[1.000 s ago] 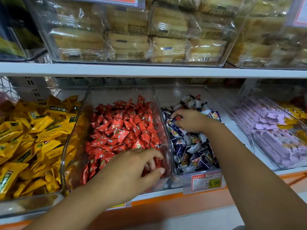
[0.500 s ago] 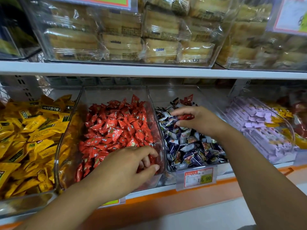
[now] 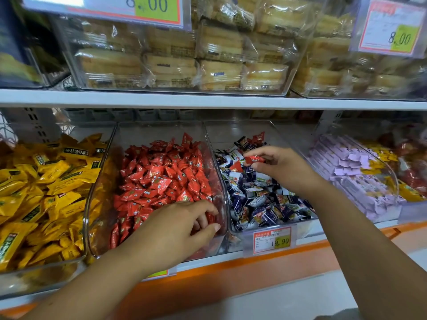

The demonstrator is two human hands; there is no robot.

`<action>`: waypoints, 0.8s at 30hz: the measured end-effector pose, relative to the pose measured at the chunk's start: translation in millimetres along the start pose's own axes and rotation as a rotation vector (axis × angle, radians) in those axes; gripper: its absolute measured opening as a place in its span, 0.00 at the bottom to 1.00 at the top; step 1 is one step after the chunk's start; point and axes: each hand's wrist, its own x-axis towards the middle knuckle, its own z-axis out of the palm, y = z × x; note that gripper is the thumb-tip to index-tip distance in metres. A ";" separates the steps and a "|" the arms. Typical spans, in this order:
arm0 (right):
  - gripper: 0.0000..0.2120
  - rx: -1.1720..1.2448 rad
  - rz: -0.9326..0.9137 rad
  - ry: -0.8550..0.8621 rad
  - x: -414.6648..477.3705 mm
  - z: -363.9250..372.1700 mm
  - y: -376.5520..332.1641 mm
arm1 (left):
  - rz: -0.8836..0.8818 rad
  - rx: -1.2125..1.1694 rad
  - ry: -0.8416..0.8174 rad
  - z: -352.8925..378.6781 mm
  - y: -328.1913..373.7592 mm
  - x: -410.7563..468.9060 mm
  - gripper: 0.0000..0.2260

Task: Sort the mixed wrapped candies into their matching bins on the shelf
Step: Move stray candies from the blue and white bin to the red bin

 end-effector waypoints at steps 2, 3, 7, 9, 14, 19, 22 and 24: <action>0.12 -0.005 0.005 -0.008 -0.3 0.5 -0.2 | 0.002 -0.006 0.007 1.0 -0.7 0.2 0.13; 0.12 -0.007 0.011 -0.009 -0.2 1.0 -0.8 | 0.004 -0.004 0.009 1.4 -1.1 0.2 0.14; 0.11 0.012 0.046 0.041 4.2 3.7 2.7 | 0.011 0.002 0.016 1.5 -2.0 0.2 0.14; 0.10 0.021 0.072 0.077 7.1 3.1 6.1 | 0.014 -0.002 0.014 1.3 -2.0 0.3 0.14; 0.06 -0.053 0.091 0.107 12.8 6.1 10.6 | 0.014 -0.002 0.013 0.8 -1.3 0.2 0.14; 0.05 -0.121 0.085 0.068 26.1 24.1 11.1 | 0.013 0.001 0.013 0.5 -0.4 0.0 0.14; 0.03 -0.186 0.089 0.013 33.2 35.0 11.0 | 0.012 0.009 0.010 0.3 -0.3 0.2 0.14; 0.05 -0.193 0.085 -0.005 33.5 38.8 10.7 | 0.013 0.007 0.009 0.1 -0.5 0.0 0.14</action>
